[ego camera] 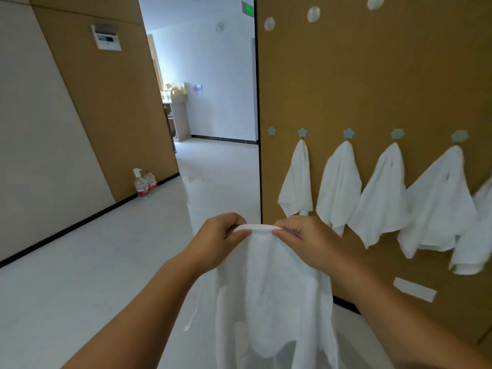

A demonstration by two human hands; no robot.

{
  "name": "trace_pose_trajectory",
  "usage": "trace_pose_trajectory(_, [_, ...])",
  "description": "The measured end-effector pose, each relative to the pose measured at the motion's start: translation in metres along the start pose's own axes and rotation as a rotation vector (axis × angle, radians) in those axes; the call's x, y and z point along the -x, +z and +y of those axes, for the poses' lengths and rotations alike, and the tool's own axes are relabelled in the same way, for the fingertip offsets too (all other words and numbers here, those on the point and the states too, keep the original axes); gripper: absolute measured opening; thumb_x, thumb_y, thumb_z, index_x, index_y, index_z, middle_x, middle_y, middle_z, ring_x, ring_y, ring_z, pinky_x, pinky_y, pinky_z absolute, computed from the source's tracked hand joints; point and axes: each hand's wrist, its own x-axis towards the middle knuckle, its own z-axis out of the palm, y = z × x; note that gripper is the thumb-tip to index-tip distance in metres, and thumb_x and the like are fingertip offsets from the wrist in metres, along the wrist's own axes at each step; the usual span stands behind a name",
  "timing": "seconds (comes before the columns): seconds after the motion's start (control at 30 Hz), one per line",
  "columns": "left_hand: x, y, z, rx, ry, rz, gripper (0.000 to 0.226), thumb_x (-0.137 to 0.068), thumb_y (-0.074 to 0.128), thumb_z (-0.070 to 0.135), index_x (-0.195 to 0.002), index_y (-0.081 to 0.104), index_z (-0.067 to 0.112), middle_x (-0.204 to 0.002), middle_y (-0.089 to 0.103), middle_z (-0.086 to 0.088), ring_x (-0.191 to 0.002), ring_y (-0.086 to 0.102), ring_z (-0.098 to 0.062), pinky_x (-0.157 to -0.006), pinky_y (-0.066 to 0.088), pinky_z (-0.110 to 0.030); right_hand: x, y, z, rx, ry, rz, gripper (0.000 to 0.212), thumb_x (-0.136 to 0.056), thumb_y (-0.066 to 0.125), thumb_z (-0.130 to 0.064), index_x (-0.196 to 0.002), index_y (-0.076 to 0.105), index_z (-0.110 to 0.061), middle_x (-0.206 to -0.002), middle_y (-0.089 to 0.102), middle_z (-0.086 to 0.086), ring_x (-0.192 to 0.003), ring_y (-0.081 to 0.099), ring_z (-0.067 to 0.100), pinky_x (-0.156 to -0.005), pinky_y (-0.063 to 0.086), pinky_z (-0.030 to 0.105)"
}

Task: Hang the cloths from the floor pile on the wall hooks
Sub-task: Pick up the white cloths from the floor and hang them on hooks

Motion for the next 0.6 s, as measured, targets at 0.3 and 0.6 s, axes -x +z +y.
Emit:
trace_pose_trajectory(0.3, [-0.122,0.006,-0.050,0.016,-0.061,0.038,0.012,-0.093,0.055,0.033,-0.083,0.060,0.028,-0.073,0.056,0.013,-0.067,0.052,-0.003,-0.056,0.035,-0.009,-0.138,-0.004,0.057,0.022,-0.072,-0.016,0.026,-0.094,0.053,-0.031,-0.094,0.071,-0.013,-0.085,0.067,0.003,-0.080,0.060,0.014,-0.077,0.051,0.036])
trace_pose_trajectory(0.6, [-0.270,-0.010,-0.148,0.057,0.034,-0.009,0.012,-0.094,0.053,0.031,-0.086,0.061,0.027,-0.086,0.061,0.012,-0.077,0.055,-0.003,-0.063,0.037,-0.011,-0.289,0.025,0.101,-0.006,-0.004,0.086,0.022,-0.092,0.055,-0.033,-0.106,0.070,-0.024,-0.090,0.064,-0.012,-0.085,0.059,0.003,-0.076,0.043,0.010])
